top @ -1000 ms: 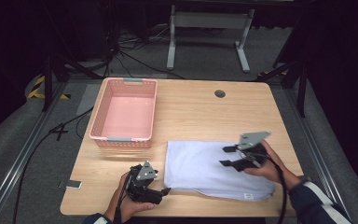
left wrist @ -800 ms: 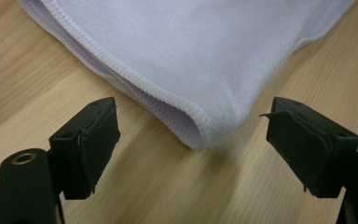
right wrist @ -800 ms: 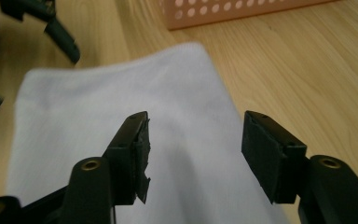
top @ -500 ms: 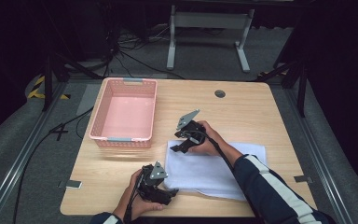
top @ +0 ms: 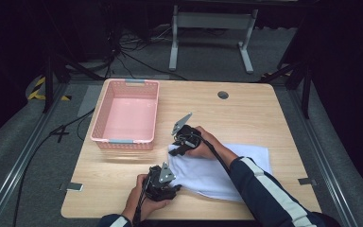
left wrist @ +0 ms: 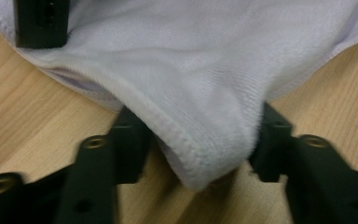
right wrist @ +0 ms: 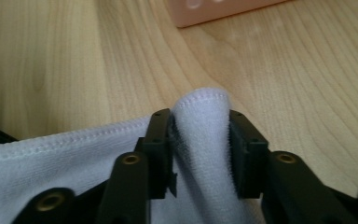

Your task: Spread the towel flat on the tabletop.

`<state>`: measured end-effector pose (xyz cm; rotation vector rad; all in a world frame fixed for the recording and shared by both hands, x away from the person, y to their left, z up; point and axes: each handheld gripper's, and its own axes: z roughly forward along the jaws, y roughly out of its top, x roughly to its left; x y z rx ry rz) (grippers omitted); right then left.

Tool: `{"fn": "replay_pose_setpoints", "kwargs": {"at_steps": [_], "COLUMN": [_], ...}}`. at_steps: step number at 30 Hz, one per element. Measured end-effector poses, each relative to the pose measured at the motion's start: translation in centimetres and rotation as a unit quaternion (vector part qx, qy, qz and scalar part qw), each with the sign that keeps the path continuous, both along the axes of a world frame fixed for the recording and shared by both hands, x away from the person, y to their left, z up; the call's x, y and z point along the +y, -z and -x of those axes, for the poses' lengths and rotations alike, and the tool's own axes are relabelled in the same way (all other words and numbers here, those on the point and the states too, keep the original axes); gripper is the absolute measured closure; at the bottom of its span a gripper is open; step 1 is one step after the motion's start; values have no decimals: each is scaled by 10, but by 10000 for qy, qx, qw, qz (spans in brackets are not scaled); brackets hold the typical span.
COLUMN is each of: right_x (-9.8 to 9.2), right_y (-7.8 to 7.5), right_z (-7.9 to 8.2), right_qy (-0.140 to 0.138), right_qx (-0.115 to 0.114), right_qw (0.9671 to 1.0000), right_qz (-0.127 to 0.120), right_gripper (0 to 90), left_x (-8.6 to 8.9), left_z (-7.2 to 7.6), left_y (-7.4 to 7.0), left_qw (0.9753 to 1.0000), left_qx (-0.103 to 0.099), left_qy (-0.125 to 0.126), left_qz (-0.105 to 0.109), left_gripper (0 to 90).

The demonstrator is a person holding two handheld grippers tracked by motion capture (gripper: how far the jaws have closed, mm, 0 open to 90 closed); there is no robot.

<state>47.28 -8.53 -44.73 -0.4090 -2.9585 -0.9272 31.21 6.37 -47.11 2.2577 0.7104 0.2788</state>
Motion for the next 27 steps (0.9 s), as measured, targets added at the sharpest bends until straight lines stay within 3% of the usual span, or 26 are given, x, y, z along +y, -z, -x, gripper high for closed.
{"fn": "replay_pose_setpoints", "kwargs": {"at_steps": [2, 6, 14, 21, 27], "right_x": [0, 4, 16, 26, 29], "right_y": [0, -3, -22, -36, -42], "right_z": [-1, 3, 12, 21, 21], "right_qy": [-65, -181, -420, -592, -652], "right_qx": [39, -108, -345, -531, -560], "right_qw": [10000, 9998, 9977, 9948, 9934], "right_qz": [-5, 32, -416, -630, -763], "right_gripper": [726, 771, 780, 781, 782], "left_x": [1, 7, 34, 45, 54], "left_z": [-1, 0, 10, 19, 22], "left_y": [-1, -3, -9, -14, -16], "left_qw": [10000, 9999, 9999, 9995, 9992], "left_qx": [-18, 26, 12, -99, -153], "left_qy": [-28, 4, -122, -284, -366], "left_qz": [-28, -131, -45, -16, -7], "left_gripper": [648, 717, 710, 708, 708]}}
